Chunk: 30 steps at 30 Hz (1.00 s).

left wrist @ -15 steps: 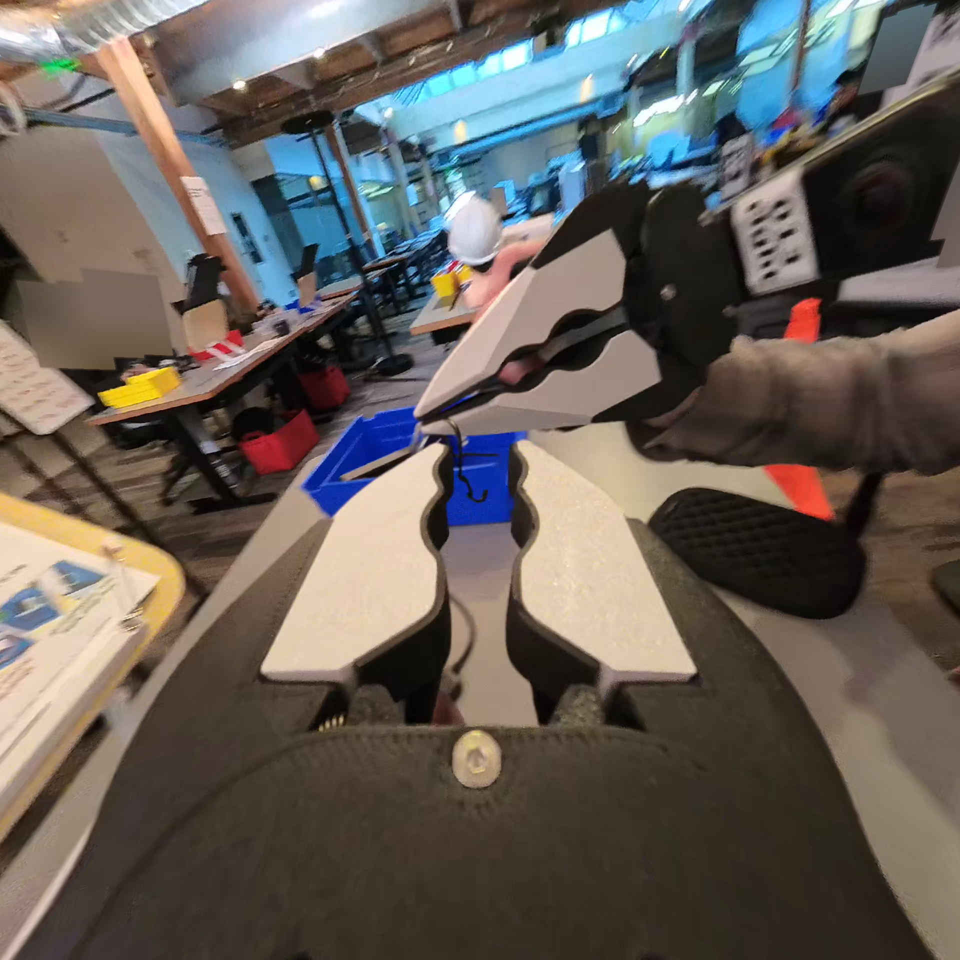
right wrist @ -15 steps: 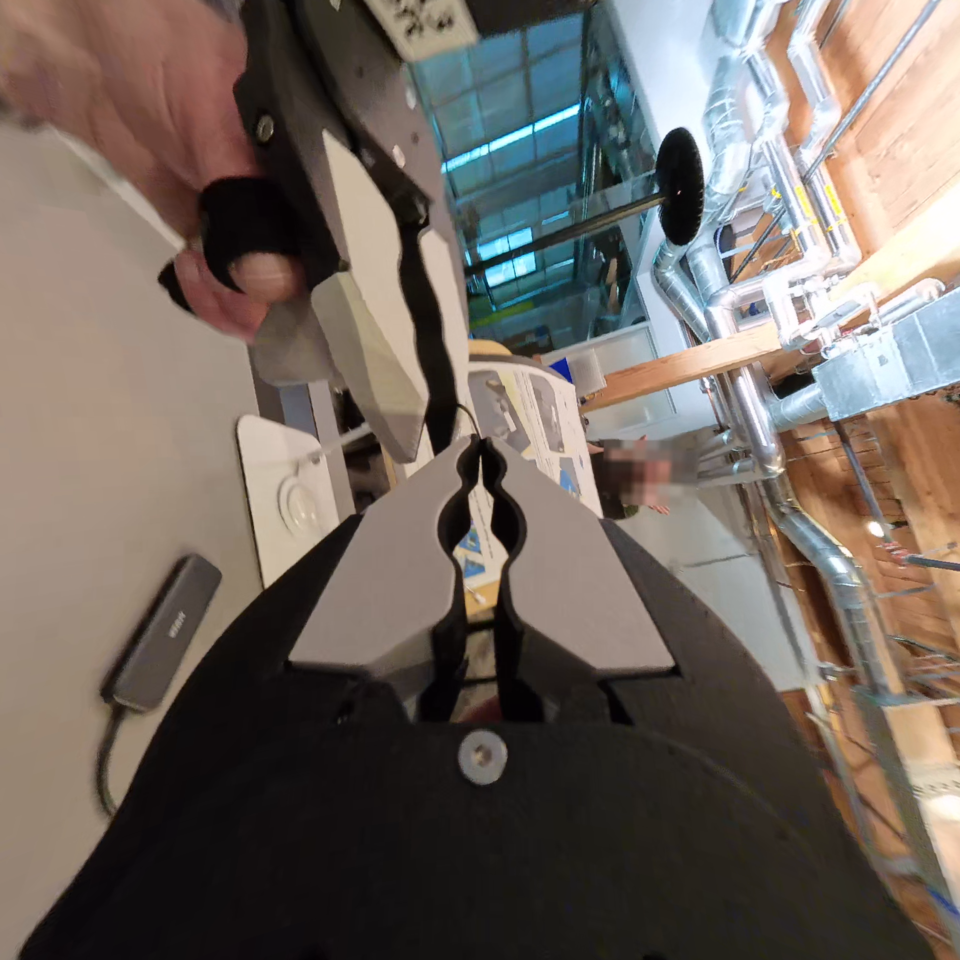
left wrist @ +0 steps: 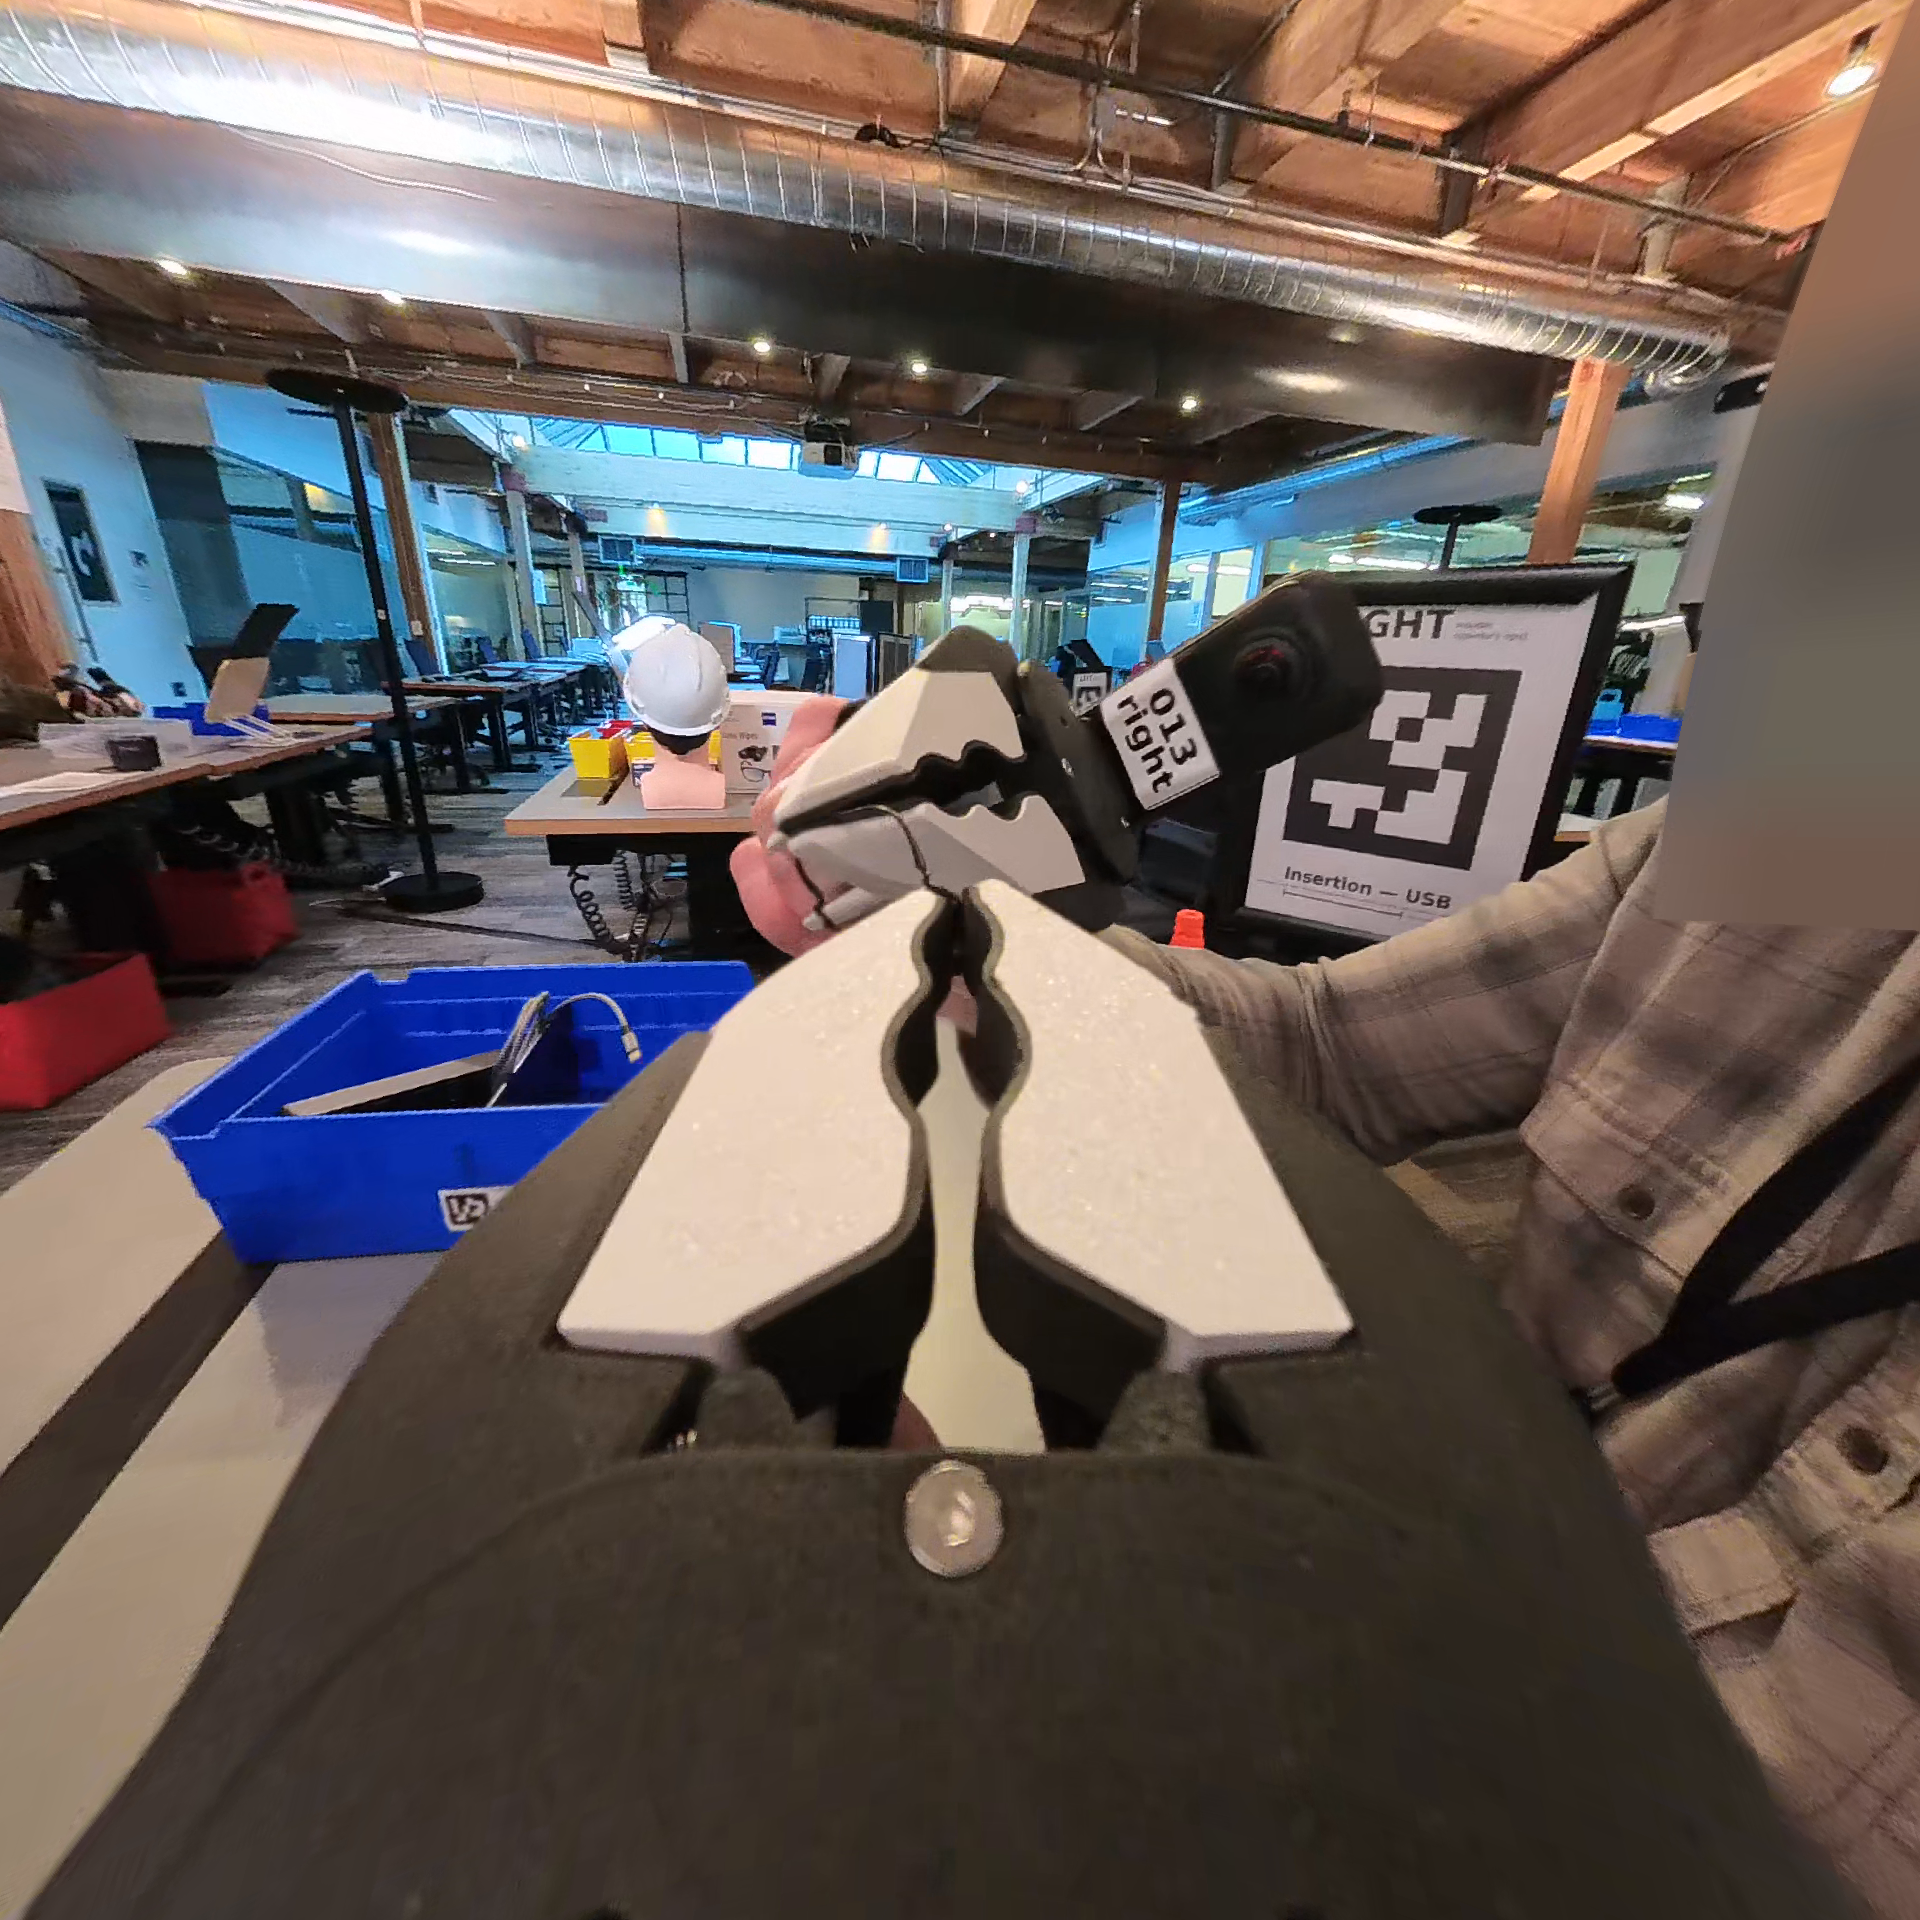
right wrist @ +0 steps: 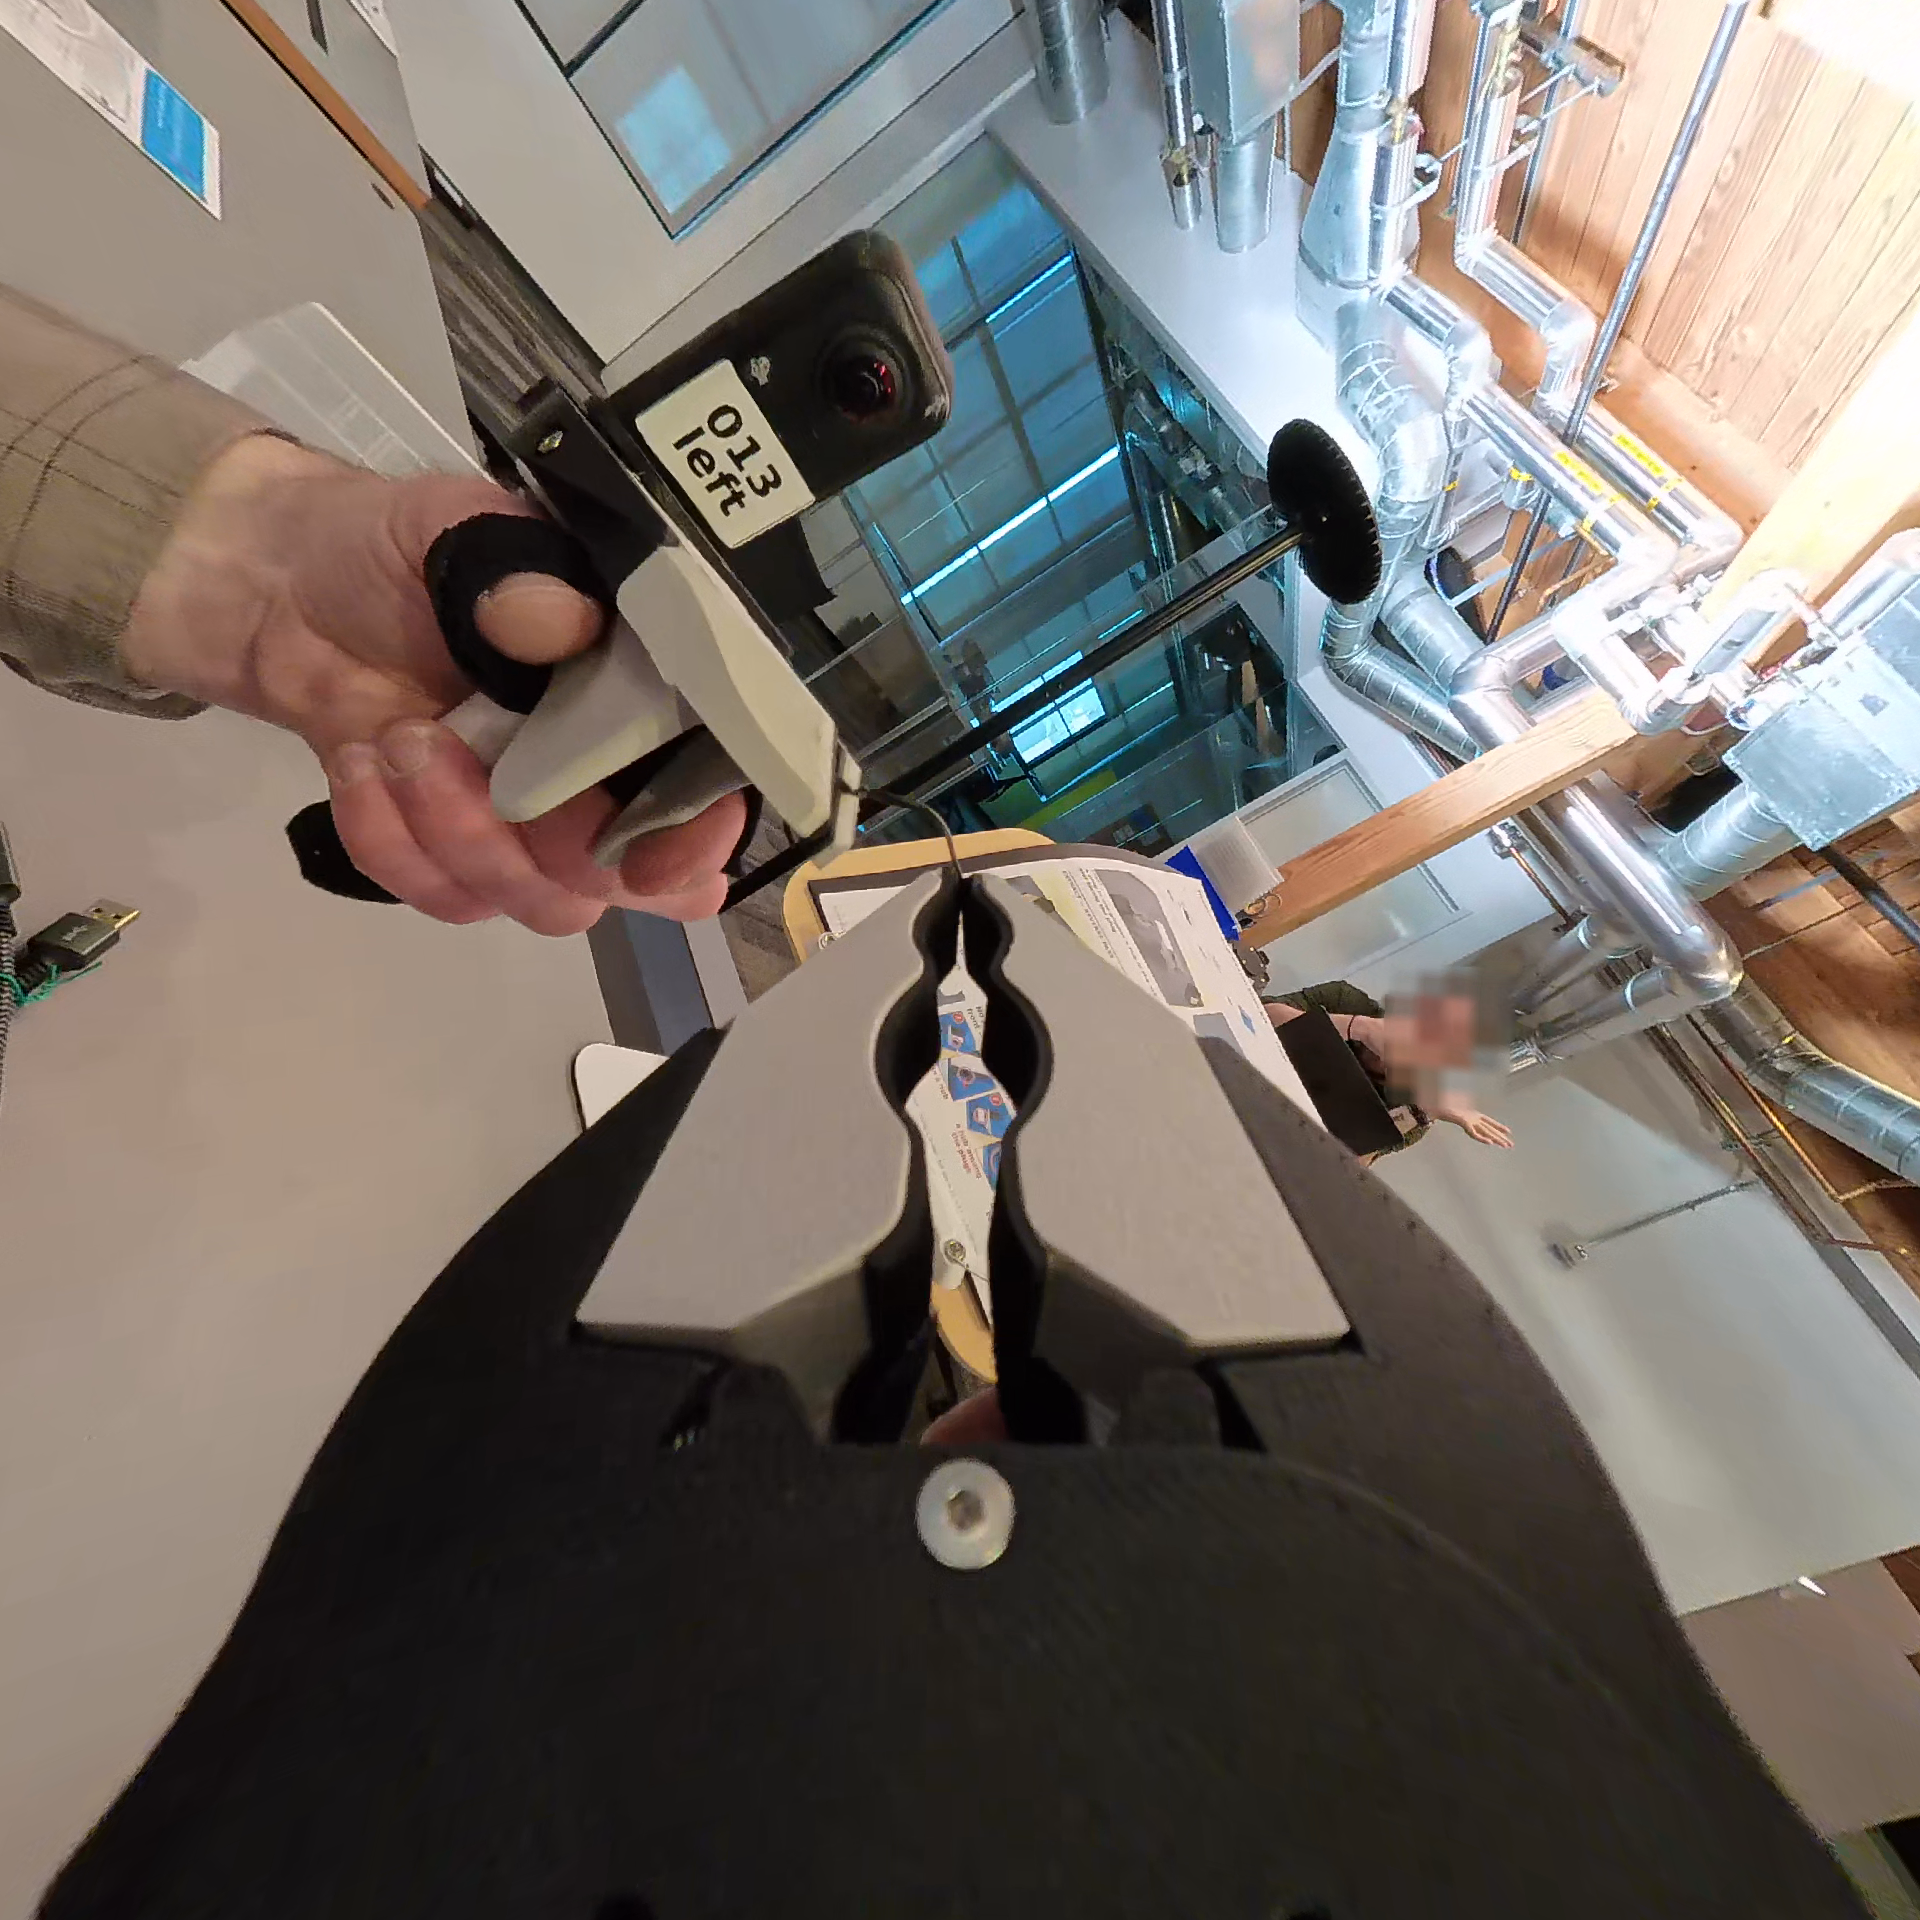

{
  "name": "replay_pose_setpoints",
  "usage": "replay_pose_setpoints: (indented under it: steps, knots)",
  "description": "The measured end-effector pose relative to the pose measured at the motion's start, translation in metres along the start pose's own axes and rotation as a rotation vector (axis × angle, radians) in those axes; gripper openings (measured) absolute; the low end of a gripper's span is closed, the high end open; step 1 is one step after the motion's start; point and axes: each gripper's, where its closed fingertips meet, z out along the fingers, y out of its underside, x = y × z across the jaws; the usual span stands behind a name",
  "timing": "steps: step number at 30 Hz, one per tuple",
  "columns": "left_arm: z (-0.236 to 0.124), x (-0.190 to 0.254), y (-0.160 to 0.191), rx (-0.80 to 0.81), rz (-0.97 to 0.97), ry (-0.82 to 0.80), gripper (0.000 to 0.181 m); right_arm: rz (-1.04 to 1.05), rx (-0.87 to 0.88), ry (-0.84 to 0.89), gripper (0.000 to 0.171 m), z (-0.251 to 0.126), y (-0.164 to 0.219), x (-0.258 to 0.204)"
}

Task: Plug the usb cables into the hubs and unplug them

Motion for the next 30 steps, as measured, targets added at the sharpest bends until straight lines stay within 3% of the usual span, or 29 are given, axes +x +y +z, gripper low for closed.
replay_pose_setpoints:
  steps: [5, 13, 15, 17, 21, 30]
  knots:
    - [0.007, -0.002, 0.01, -0.065, 0.027, -0.04, 0.001, -0.014, -0.022, 0.028, 0.0, 0.001, 0.001, 0.002]
    - [0.012, -0.007, 0.008, -0.032, 0.103, -0.126, 0.002, 0.242, 0.059, 0.043, 0.0, 0.002, -0.006, 0.007]
    - [0.009, 0.001, 0.005, -0.032, 0.104, -0.066, 0.027, 0.336, 0.109, 0.042, 0.0, -0.001, -0.008, 0.012]
    - [0.004, 0.005, 0.002, -0.012, 0.062, -0.007, 0.036, 0.426, 0.171, 0.044, 0.0, -0.004, -0.012, 0.019]
    - [0.003, -0.007, -0.001, 0.094, -0.028, -0.004, 0.028, 0.561, 0.299, 0.014, 0.0, -0.004, -0.024, 0.02]
    - [0.0, 0.01, -0.018, 0.263, -0.058, 0.09, 0.015, 0.603, 0.377, -0.041, 0.0, 0.006, -0.035, 0.007]
